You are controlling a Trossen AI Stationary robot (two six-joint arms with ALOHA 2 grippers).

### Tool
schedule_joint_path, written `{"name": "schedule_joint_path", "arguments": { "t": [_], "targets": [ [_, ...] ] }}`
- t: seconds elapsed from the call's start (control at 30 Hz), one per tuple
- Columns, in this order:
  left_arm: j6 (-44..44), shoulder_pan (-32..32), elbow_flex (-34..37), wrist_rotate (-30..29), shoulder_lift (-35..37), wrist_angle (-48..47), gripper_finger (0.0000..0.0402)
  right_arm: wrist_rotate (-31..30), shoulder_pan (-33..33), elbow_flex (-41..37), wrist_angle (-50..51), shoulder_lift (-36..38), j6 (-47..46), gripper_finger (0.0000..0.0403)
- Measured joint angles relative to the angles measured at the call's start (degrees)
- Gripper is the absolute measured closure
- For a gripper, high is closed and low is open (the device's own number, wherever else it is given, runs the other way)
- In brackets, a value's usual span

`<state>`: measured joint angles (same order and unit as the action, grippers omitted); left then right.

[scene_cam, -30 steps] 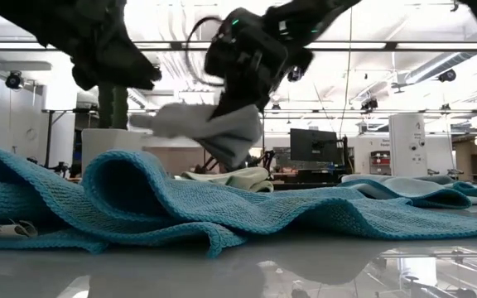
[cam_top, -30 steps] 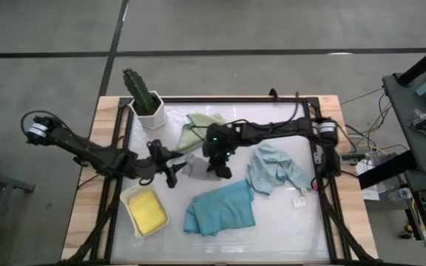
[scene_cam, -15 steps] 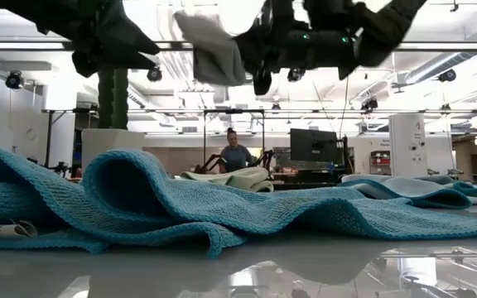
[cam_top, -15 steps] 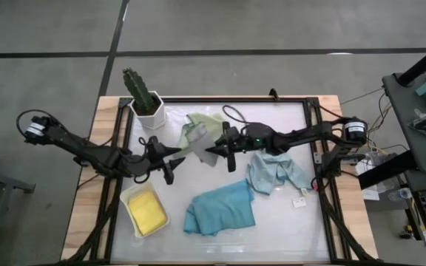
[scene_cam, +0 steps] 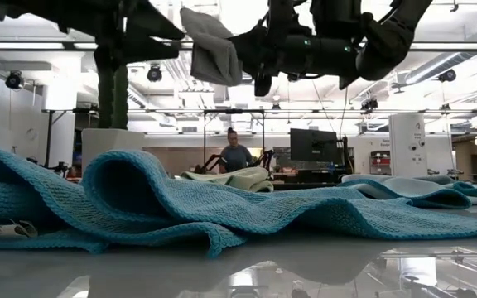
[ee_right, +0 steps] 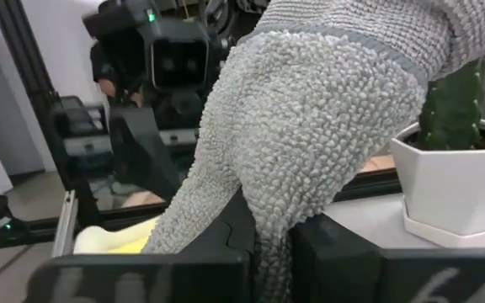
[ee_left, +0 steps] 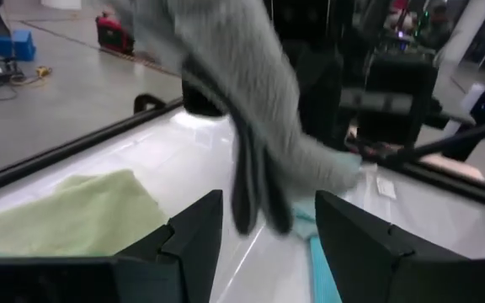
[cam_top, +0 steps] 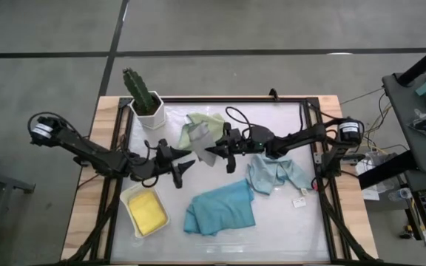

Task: Fold microfiber towels
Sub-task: Fold the gray microfiber towel

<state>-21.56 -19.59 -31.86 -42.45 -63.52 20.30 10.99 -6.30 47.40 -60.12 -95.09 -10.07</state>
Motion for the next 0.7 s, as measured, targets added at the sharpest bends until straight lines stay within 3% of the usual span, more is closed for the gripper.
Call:
{"name": "schedule_joint_path", "arguments": {
  "t": [0.33,0.7],
  "targets": [
    [-0.4,0.9,0.0,-2.7,-2.7,4.8,0.0226,-5.8,2.3,0.0,0.8,-1.1,3.7,0.0385],
    [5.9,2.4,0.0,-2.9,-10.1,20.7,0.0241,-9.4,2.7,0.1,3.6,-1.1,4.2,0.0385]
  ]
}}
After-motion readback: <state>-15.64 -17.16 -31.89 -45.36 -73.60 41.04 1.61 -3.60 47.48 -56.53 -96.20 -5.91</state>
